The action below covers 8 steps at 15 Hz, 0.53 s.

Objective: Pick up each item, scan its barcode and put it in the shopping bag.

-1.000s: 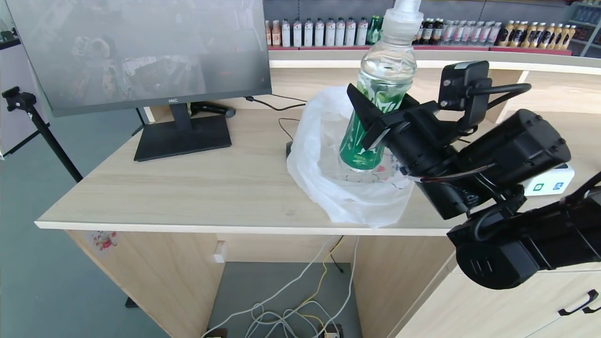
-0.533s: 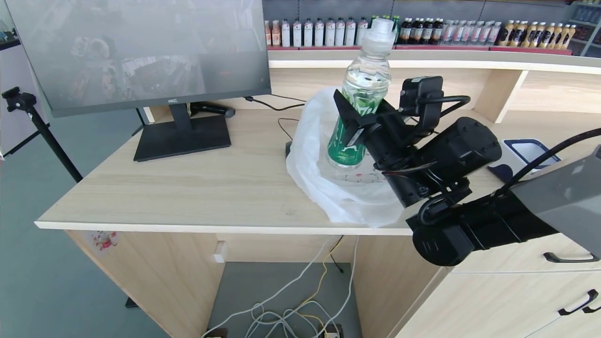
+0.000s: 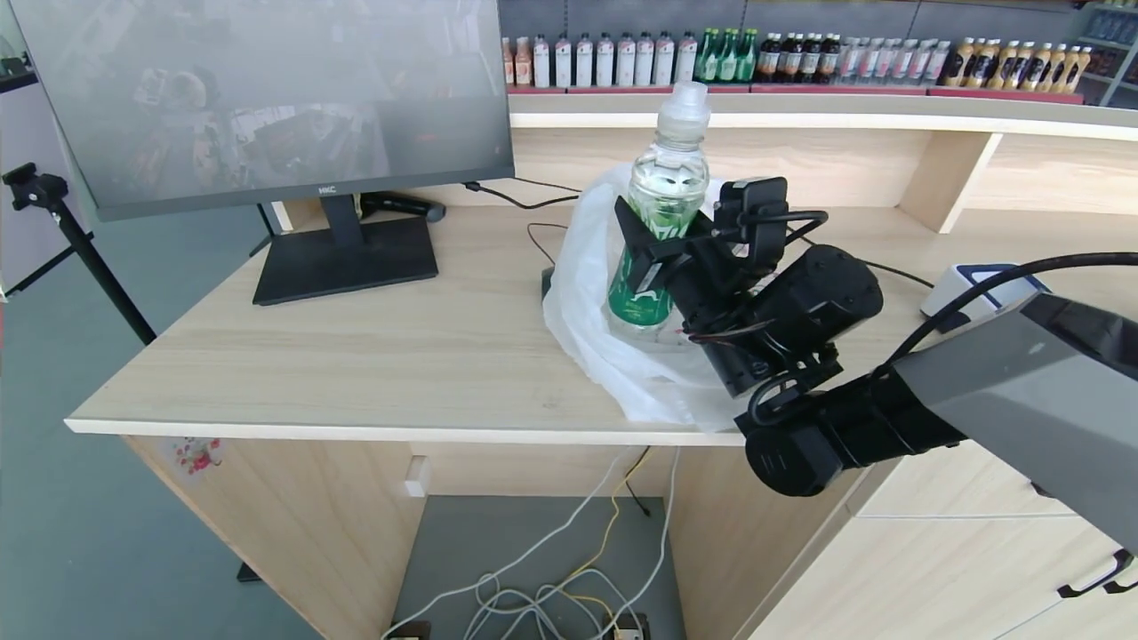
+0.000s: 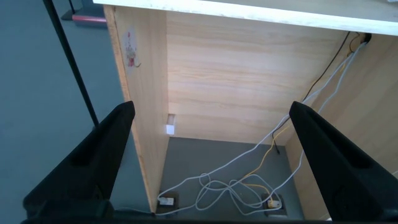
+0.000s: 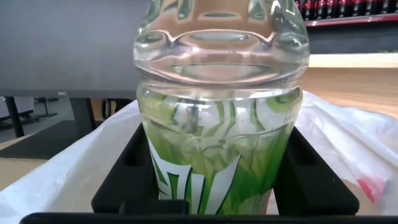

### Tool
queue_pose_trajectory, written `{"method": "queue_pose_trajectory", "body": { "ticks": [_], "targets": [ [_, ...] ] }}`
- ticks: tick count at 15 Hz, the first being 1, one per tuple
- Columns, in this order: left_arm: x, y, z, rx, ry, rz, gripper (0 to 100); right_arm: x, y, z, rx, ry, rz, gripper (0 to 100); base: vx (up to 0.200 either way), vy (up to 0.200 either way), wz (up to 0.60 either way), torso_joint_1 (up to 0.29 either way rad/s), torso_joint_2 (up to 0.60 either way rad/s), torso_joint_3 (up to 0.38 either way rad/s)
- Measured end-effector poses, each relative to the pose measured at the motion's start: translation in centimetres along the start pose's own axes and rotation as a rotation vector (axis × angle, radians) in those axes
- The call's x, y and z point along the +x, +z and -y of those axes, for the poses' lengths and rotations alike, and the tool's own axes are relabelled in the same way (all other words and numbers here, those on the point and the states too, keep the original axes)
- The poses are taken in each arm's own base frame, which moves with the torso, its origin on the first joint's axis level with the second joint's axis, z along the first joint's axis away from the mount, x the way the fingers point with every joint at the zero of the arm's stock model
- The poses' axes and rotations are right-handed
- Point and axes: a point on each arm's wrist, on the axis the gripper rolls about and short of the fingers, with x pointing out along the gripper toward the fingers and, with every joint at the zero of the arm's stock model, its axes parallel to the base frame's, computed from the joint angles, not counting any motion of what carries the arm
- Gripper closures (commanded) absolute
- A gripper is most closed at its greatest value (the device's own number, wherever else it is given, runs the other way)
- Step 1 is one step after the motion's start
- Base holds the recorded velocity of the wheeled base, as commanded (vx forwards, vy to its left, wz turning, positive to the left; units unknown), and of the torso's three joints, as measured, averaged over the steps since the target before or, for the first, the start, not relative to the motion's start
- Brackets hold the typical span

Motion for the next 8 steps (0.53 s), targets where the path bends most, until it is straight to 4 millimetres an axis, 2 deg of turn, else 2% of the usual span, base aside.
{"method": "queue_pose_trajectory", "body": {
  "ticks": [4,8],
  "targets": [
    [0.0,0.0,0.0,0.0,0.0,0.0,0,-0.1,-1.5,0.0,-0.003,-0.001,-0.019,100,0.0,0.0,0.0,0.0,0.0,0.0],
    [0.0,0.0,0.0,-0.002,0.001,0.0,0,-0.2,-2.0,0.0,-0.004,0.0,-0.026,100,0.0,0.0,0.0,0.0,0.0,0.0]
  ]
}}
